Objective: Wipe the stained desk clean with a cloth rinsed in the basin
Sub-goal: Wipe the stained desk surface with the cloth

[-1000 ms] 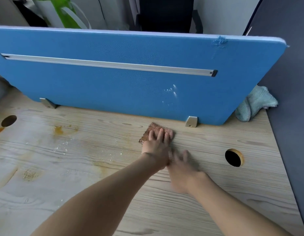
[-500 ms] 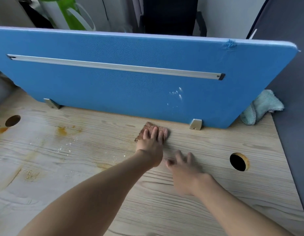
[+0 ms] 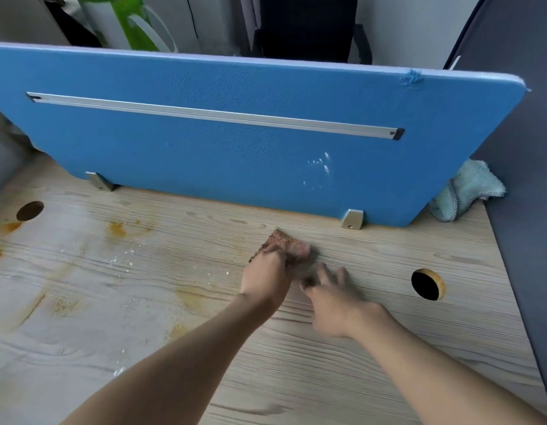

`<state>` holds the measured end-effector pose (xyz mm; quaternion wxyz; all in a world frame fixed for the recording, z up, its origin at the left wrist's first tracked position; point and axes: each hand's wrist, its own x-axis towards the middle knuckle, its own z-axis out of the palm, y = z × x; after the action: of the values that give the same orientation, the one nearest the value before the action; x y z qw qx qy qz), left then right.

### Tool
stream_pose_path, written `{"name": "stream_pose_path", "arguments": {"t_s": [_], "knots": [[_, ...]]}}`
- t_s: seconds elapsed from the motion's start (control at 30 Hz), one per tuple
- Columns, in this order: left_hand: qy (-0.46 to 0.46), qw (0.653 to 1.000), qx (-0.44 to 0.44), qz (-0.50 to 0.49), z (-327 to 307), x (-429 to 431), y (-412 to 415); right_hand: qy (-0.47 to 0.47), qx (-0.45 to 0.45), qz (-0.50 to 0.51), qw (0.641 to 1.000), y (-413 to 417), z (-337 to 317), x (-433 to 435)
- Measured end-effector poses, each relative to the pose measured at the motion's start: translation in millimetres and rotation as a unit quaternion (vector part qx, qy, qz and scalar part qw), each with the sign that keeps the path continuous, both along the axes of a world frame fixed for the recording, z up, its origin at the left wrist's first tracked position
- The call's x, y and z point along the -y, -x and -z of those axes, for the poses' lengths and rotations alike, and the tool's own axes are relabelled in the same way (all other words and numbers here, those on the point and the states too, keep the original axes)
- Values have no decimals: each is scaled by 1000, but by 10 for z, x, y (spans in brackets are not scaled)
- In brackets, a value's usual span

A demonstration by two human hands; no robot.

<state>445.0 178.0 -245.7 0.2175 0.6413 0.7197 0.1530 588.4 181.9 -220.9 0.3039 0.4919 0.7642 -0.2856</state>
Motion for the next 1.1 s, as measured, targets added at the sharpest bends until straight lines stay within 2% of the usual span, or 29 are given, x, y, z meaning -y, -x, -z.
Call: {"name": "stream_pose_path", "arguments": {"t_s": [0.07, 0.1, 0.13, 0.2, 0.23, 0.27, 0.3, 0.4, 0.5, 0.63, 0.77, 0.87, 1.0, 1.1], "knots": [[-37, 984, 155, -79, -119, 20, 43, -17, -59, 61, 996, -35, 43, 4], [-38, 957, 259, -128, -214, 20, 80, -53, -118, 103, 986, -43, 58, 15], [-22, 909, 377, -177, -315, 26, 115, -109, -194, 150, 963, -42, 57, 30], [31, 782, 581, -225, -497, 71, 189, -238, -350, 228, 877, -5, -7, 78], [49, 732, 640, -228, -548, 95, 235, -280, -412, 255, 829, 24, -55, 92], [61, 699, 676, -224, -591, 131, 278, -291, -456, 274, 795, 64, -110, 107], [68, 678, 698, -220, -608, 171, 315, -276, -487, 284, 779, 109, -165, 135], [80, 647, 733, -197, -695, 286, 330, -227, -523, 261, 779, 212, -244, 177], [69, 642, 747, -159, -779, 392, 333, -243, -522, 259, 776, 248, -290, 201], [43, 665, 735, -126, -836, 513, 355, -230, -508, 265, 787, 313, -378, 273], [15, 685, 718, -122, -893, 597, 342, -233, -539, 275, 761, 389, -456, 308], [-10, 704, 699, -127, -909, 620, 350, -177, -558, 305, 752, 410, -527, 328], [-35, 736, 663, -132, -902, 639, 358, -68, -578, 391, 713, 405, -602, 315], [-45, 786, 597, -154, -926, 657, 372, 9, -578, 414, 704, 403, -637, 323]]}}
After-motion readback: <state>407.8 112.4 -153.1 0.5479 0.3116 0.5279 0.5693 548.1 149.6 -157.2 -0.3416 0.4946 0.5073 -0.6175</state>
